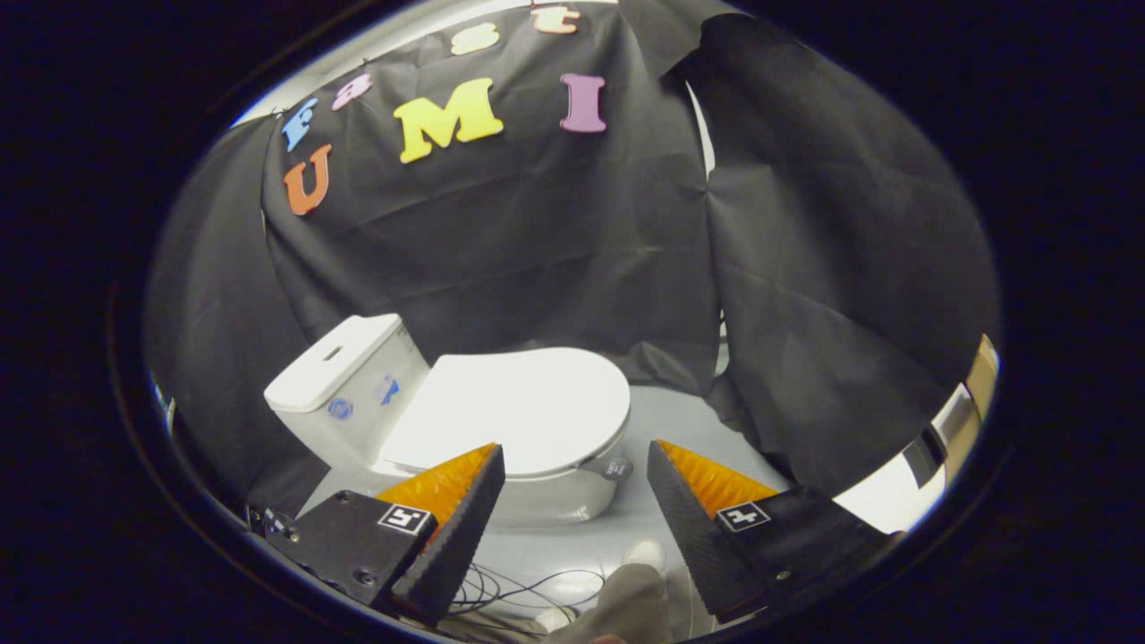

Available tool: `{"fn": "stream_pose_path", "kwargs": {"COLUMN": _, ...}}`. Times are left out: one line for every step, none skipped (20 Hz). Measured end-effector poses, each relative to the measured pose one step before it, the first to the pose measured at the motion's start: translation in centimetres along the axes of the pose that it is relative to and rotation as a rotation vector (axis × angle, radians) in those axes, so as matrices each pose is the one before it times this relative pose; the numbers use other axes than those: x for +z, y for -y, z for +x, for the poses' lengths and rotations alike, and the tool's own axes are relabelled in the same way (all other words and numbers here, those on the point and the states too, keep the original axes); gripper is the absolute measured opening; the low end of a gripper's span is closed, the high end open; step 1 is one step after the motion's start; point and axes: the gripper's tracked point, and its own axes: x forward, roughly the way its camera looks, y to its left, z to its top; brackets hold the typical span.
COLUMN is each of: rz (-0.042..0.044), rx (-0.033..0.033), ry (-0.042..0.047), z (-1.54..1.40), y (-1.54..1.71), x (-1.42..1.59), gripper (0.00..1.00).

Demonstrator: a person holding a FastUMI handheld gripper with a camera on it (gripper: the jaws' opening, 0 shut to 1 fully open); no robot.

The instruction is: Open the toilet lid.

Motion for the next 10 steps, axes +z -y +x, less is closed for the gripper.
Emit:
{"fn": "stream_pose_path", "kwargs": {"rz": 0.01202, "rx": 0.00960, "ry": -0.03304, "z": 1.006, "y": 0.131, "x": -0.208, "gripper": 1.00}}
{"fn": "stream_pose_path", "kwargs": {"rz": 0.01494, "rx": 0.00884, "ry": -0.02744, "z": 0.883, "y": 0.377, "x": -0.325, "gripper": 1.00}}
{"fn": "stream_pose_path", "kwargs": {"rz": 0.01234, "rx": 0.00745, "ry": -0.02732, "z": 0.717, "y": 0.407, "x": -0.251, "gripper": 1.00}}
{"fn": "stream_pose_path", "kwargs": {"rz": 0.01411, "rx": 0.00283, "ry": -0.02517, "z": 0.656, "y": 0.468, "x": -0.488, "gripper": 1.00}}
{"fn": "stream_pose_path", "kwargs": {"rz": 0.01140, "rx": 0.00616, "ry": -0.02812, "z": 0.818, "y": 0.307, "x": -0.184, "gripper": 1.00}}
{"fn": "stream_pose_path", "kwargs": {"rz": 0.01191, "rx": 0.00906, "ry": -0.02227, "z": 0.925, "y": 0.107, "x": -0.137, "gripper": 0.99}}
{"fn": "stream_pose_path", "kwargs": {"rz": 0.01009, "rx": 0.00454, "ry": -0.02715, "z": 1.106, "y": 0.143, "x": -0.129, "gripper": 0.99}}
{"fn": "stream_pose_path", "kwargs": {"rz": 0.01166, "rx": 0.00948, "ry": -0.02440, "z": 1.088, "y": 0.024, "x": 0.012, "gripper": 0.99}}
{"fn": "stream_pose_path", "kwargs": {"rz": 0.01577, "rx": 0.00349, "ry": -0.02577, "z": 0.928, "y": 0.128, "x": 0.004, "gripper": 0.99}}
{"fn": "stream_pose_path", "kwargs": {"rz": 0.01574, "rx": 0.00430, "ry": -0.02824, "z": 1.228, "y": 0.345, "x": -0.125, "gripper": 0.99}}
